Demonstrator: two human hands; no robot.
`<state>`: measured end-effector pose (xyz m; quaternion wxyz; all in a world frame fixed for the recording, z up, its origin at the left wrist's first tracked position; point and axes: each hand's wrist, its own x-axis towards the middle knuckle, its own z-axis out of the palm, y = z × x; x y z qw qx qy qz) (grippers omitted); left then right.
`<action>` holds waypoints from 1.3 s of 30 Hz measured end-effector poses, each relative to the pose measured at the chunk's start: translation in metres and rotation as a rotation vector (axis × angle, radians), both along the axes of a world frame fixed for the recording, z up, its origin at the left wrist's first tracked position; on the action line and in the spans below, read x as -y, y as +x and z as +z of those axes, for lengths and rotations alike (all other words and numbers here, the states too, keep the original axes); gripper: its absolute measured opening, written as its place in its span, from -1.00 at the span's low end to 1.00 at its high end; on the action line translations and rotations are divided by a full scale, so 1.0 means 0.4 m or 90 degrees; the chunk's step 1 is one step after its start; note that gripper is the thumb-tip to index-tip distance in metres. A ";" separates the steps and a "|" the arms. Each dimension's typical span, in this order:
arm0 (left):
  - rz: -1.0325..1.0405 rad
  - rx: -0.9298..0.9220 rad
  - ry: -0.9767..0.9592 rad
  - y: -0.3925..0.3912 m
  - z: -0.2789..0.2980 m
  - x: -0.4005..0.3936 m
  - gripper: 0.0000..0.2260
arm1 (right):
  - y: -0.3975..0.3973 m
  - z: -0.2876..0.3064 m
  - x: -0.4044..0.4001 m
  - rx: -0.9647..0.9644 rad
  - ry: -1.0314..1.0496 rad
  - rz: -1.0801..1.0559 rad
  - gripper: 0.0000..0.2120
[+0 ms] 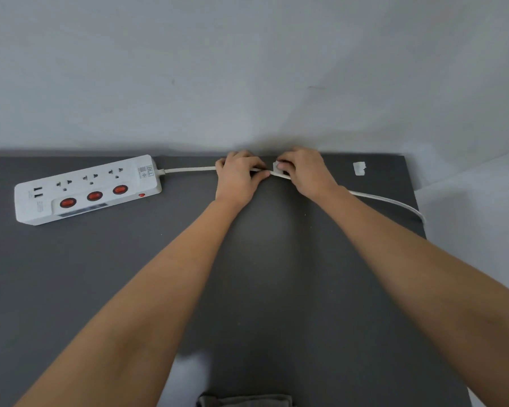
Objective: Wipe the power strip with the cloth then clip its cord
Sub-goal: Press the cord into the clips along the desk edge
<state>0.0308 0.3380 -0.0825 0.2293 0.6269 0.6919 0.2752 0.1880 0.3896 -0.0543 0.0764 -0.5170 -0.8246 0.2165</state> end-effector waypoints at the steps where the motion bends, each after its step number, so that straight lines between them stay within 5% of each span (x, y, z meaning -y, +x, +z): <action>1: 0.008 -0.002 -0.002 0.002 -0.002 -0.004 -0.84 | -0.001 -0.001 -0.007 0.007 0.000 0.005 -0.82; 10: 0.115 -0.061 0.016 0.049 -0.007 -0.015 -0.82 | 0.058 0.029 -0.026 0.026 0.020 0.005 -0.77; 17: -0.075 -0.084 0.042 0.134 0.008 -0.047 -0.78 | 0.192 0.026 -0.028 -0.021 -0.037 -0.080 -0.82; 30: 0.042 -0.112 -0.003 0.220 0.003 -0.082 -0.78 | 0.199 0.004 -0.028 0.030 0.046 -0.012 -0.76; 35: -0.081 -0.074 0.063 0.275 0.014 -0.082 -0.72 | 0.346 0.017 -0.040 -0.006 0.082 -0.173 -0.72; 39: -0.129 -0.023 -0.005 0.341 0.014 -0.113 -0.80 | 0.391 0.014 -0.048 -0.011 0.043 -0.155 -0.80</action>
